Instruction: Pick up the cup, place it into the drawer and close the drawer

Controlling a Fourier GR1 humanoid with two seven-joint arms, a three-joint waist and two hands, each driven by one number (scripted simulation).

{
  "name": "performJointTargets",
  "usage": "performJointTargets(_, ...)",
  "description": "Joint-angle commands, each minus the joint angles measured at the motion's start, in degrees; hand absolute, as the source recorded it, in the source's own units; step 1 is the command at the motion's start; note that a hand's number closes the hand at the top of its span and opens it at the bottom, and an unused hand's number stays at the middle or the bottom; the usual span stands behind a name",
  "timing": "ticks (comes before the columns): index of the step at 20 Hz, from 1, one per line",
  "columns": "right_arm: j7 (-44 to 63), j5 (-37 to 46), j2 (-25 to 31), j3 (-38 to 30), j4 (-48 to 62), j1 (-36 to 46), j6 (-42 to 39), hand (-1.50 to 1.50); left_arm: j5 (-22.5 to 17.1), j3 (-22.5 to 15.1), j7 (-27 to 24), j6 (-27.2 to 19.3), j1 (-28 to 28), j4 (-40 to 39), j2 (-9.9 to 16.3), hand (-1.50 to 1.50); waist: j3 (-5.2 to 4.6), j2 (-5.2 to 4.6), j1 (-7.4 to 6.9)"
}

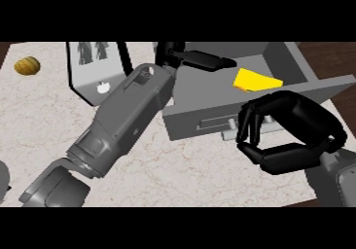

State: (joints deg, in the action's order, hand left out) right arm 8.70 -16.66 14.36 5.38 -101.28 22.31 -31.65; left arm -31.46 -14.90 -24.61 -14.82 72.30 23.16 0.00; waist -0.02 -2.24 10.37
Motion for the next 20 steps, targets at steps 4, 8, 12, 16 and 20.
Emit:
performJointTargets(4, 6.18, 8.96, 6.59, 6.19, -1.56, -0.90, -4.53, -1.50, -4.17, 0.03, -4.47, -3.39, 0.41, -1.11, 0.00, -1.50, -0.02, 0.82, -3.35)
performJointTargets(8, 2.35, 23.56, 8.44, 8.77, -4.42, -4.74, -1.15, -1.50, -4.93, 0.11, -5.72, -2.36, -2.24, -0.89, 0.00, -1.50, 0.04, 1.67, -6.71)
performJointTargets(12, -3.76, 32.67, 6.76, 10.02, 6.55, -5.00, 3.93, -1.50, -6.10, 1.44, -7.65, 0.48, -3.51, -0.43, 0.00, -1.50, 0.07, 1.49, -9.34)
performJointTargets(16, -10.75, 40.92, 5.06, 14.95, 19.74, -5.24, 8.34, -1.50, -7.19, 1.22, -8.70, 0.91, -7.01, 3.22, 0.01, -1.50, 0.10, 1.67, -11.11)
performJointTargets(20, -13.94, 44.87, 3.10, 16.19, 34.00, 2.08, 9.38, -1.50, -5.99, 1.74, -6.67, 1.52, -8.95, 5.62, 0.99, -1.50, 0.09, 1.90, -13.04)
